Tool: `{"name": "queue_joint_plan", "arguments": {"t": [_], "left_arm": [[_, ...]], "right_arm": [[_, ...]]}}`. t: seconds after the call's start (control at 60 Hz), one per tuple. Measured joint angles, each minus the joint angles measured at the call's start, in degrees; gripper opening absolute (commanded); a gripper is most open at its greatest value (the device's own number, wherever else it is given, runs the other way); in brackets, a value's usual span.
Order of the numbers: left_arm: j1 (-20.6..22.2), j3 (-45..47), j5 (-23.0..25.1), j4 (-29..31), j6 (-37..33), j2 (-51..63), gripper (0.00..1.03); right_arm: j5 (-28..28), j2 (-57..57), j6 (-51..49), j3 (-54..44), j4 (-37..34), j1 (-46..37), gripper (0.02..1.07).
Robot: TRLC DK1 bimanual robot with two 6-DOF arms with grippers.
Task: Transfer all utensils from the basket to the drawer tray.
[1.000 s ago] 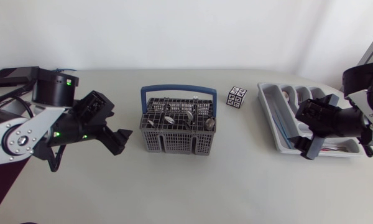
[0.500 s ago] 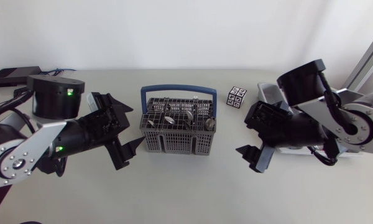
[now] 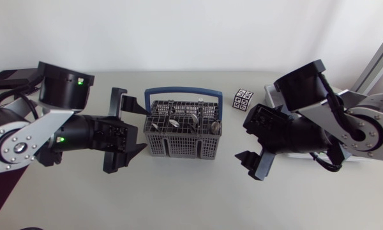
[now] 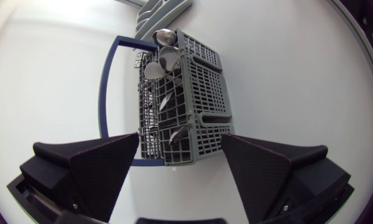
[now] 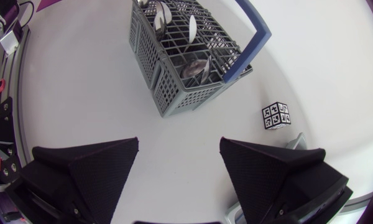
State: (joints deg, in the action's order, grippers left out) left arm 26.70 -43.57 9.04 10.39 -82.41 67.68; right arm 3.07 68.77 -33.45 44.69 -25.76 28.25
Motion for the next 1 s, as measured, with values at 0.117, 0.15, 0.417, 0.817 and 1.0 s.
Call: {"name": "queue_joint_plan", "arguments": {"t": [0.117, 0.15, 0.417, 0.817, 1.0], "left_arm": [[0.00, -3.15, 0.11, 1.81, -4.46, 3.08, 0.78], [0.00, -3.96, 0.13, 2.05, -5.53, 4.17, 0.74], [-0.44, -8.76, 0.15, 3.52, -11.67, 11.26, 0.48], [-1.86, -12.11, 0.17, 3.52, -15.67, 16.72, 0.05], [-1.86, -12.11, 0.26, 3.48, -15.85, 16.76, 0.04]], "right_arm": [[0.00, 0.02, 0.07, -0.28, 0.24, 0.22, 0.96], [0.00, 0.02, 0.07, -0.46, 0.28, 0.22, 0.96], [-0.13, 0.46, 0.04, -2.45, 0.87, 0.22, 0.96], [0.09, 2.23, -0.02, -3.78, 3.50, -0.48, 0.96], [0.13, 2.51, -0.22, -4.44, 3.69, -1.01, 0.96]]}}
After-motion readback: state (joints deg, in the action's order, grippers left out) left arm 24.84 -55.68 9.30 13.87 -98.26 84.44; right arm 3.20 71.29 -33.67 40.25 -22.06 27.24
